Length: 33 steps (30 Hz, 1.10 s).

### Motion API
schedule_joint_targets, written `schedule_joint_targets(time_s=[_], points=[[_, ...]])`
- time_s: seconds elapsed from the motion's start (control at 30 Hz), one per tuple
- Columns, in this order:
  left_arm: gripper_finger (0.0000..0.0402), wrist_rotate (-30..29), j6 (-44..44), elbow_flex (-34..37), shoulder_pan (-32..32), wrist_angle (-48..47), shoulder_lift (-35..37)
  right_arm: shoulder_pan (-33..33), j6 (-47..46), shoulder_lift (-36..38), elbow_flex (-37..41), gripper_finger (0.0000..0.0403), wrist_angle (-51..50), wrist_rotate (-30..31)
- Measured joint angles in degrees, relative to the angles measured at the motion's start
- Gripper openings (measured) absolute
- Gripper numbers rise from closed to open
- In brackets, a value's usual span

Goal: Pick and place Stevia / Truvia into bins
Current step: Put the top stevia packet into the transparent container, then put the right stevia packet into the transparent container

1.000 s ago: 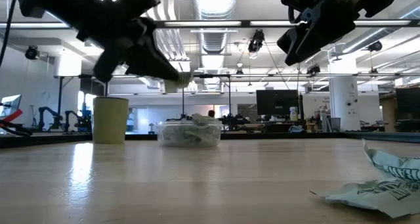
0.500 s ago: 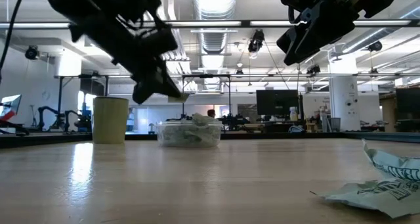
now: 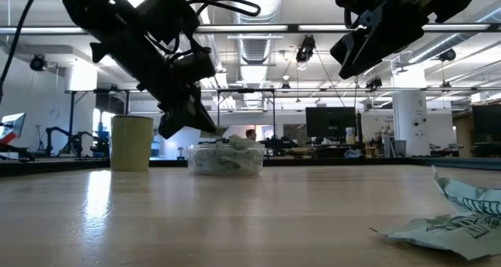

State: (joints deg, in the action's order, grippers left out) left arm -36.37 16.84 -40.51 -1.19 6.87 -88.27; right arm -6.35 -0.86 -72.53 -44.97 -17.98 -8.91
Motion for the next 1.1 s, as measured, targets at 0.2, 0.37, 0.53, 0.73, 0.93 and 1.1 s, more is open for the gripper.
schedule_joint_targets(time_s=[0.2,0.37,0.53,0.73,0.93,1.1], points=[[0.0005,-1.6,0.0,0.0,0.0,0.0,0.0,0.0,0.0,0.0,0.0,0.013,0.0,0.0],[0.0053,-1.6,0.0,0.0,0.0,-0.3,0.0,0.0,0.0,0.0,0.0,0.013,0.0,0.0],[0.0112,-1.6,0.0,0.0,0.0,-0.4,0.1,0.0,0.0,0.0,0.0,0.013,0.0,0.0],[0.0148,-1.7,-0.2,0.0,-0.9,-0.6,1.5,0.0,0.0,0.0,0.0,0.013,0.0,-0.1],[0.0153,-1.5,-1.7,-0.1,-5.9,-1.5,7.0,-1.4,-1.0,0.0,0.0,0.013,0.1,-0.6],[0.0153,-0.1,-3.1,-0.1,-12.6,-1.8,11.2,-3.9,-1.7,0.0,0.1,0.013,0.3,-0.6]])
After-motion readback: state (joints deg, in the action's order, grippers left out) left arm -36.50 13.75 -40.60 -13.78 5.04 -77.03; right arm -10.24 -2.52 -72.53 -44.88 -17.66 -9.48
